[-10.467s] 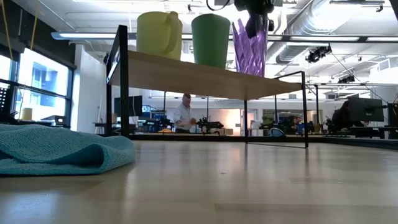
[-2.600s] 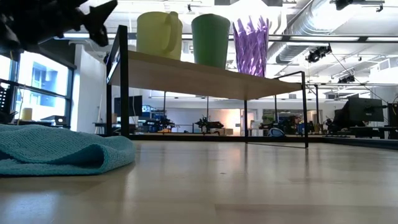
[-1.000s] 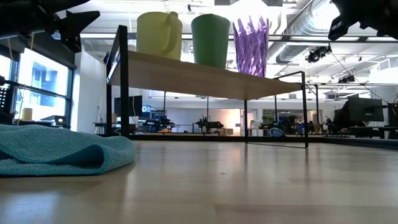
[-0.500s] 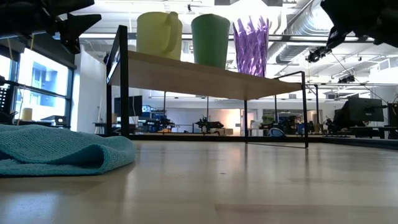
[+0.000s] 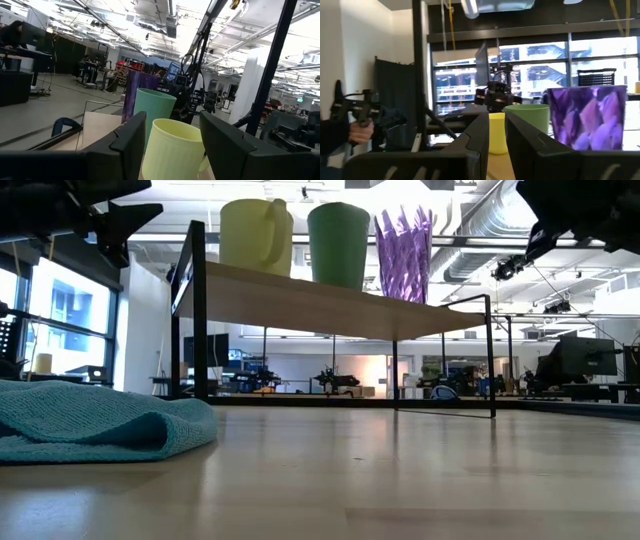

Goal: Stack small to large cups/mugs on shelf
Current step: Return to Home Position

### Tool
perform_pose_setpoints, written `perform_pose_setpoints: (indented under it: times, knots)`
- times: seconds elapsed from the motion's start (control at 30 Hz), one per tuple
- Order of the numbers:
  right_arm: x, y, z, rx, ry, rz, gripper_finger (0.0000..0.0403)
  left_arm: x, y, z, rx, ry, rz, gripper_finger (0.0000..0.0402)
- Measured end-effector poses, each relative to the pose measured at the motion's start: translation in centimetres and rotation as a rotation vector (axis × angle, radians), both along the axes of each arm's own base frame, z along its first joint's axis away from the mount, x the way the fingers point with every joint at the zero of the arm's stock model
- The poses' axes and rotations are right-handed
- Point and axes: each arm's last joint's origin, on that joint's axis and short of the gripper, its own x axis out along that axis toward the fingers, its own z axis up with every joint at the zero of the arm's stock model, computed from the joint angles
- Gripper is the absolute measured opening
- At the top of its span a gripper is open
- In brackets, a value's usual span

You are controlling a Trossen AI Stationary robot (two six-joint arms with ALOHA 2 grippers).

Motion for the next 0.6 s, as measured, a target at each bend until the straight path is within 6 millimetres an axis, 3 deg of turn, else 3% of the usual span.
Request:
perform_pose_setpoints:
  times: [0.6]
  knots:
    - [0.4, 0.8, -1.2, 0.009, -0.027, -0.05, 0.0053, 0.0, -0.1, 0.0, -0.021, -0.007, -0.045, 0.0172]
